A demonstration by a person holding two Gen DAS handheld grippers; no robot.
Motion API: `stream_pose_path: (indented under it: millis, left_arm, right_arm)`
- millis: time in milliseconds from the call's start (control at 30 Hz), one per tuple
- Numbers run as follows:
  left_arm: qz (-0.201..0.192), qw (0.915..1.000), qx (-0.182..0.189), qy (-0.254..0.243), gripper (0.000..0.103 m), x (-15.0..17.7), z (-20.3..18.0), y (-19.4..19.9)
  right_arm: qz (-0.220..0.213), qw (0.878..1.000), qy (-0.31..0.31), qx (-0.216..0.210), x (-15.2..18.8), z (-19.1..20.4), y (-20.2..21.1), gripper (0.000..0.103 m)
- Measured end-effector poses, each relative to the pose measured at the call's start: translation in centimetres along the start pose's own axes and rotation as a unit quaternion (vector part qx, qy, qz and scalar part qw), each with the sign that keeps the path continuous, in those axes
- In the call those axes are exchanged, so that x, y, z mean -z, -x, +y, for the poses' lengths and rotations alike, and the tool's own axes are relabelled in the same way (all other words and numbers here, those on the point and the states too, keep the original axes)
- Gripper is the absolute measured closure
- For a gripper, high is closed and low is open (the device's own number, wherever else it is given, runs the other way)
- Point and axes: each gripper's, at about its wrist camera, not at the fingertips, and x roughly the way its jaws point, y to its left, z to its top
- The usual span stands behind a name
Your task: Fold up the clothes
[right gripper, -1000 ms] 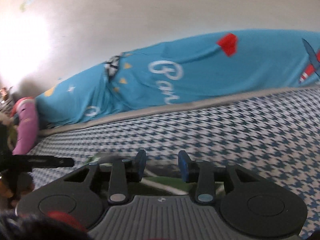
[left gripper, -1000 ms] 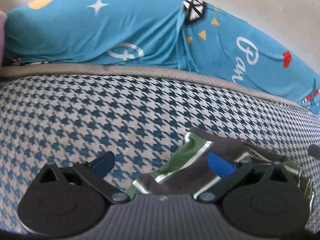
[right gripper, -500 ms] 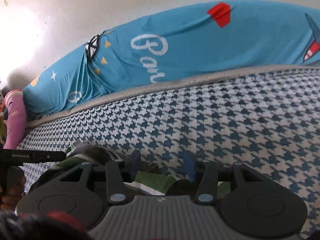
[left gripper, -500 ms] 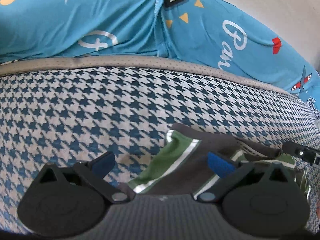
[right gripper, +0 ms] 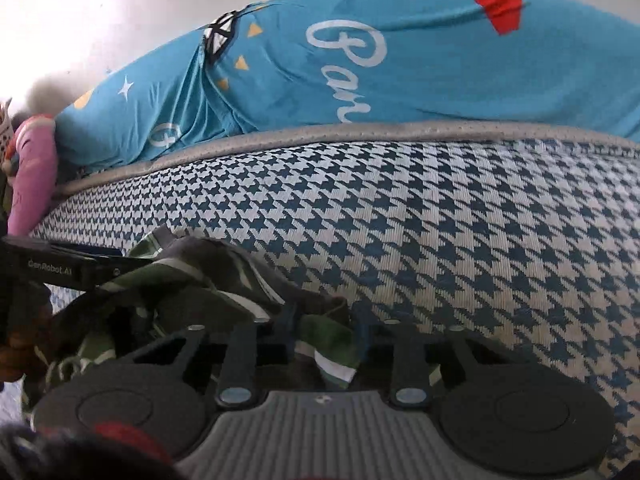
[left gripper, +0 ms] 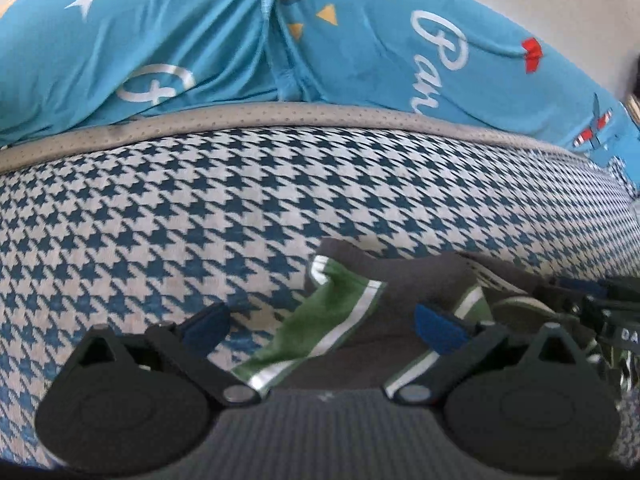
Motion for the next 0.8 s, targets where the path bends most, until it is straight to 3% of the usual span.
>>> stream_pose_path:
  millis: [67, 233, 600, 800]
  left_arm:
    - [-0.001, 1.0, 0.007, -0.007, 0.011, 0.1, -0.1, 0.1]
    - [-0.002, 0.9992, 0.037, -0.016, 0.039, 0.2, -0.3, 0.3]
    - [0.003, 0.9977, 0.064, -0.022, 0.057, 0.2, -0.2, 0.3]
    - [0.002, 0.9972, 0.075, 0.0, 0.053, -0.4, 0.9, 0.4]
  right_arm:
    - [-0.013, 1.0, -0.003, 0.004, -0.4, 0.1, 0.3, 0.082]
    - [-0.045, 0.999, -0.009, 0.015, -1.4, 0.4, 1.1, 0.087]
    - [-0.113, 0.993, -0.025, 0.035, -3.5, 0.9, 2.7, 0.095]
    - [-0.123, 0.991, -0.04, 0.036, -4.0, 0.6, 2.4, 0.096]
